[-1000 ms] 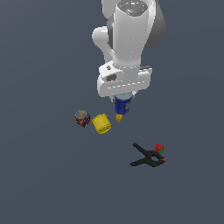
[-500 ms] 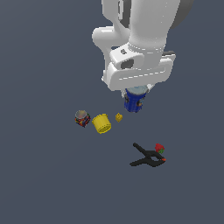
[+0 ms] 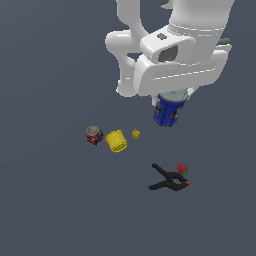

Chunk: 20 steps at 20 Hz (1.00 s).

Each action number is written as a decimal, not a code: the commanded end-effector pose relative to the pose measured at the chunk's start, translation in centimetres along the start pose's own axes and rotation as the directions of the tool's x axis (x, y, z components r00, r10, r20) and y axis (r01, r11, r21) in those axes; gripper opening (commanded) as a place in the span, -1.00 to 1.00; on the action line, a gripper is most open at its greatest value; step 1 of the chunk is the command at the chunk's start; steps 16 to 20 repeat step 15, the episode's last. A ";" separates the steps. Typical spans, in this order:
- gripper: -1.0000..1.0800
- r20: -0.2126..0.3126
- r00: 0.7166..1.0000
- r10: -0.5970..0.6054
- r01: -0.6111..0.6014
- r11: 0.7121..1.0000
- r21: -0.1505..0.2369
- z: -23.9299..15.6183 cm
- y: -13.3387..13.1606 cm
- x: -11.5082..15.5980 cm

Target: Pick up a designated object from a clutter of objects.

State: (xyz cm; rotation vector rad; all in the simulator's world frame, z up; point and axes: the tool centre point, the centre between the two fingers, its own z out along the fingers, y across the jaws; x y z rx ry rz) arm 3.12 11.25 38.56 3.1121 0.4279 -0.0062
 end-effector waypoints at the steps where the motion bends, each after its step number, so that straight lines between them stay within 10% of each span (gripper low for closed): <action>1: -1.00 -0.004 1.000 0.000 0.000 1.000 0.000 -1.1 -0.3 0.8; 20: -1.00 -0.004 1.000 0.000 0.000 1.000 0.000 -2.9 -0.9 2.3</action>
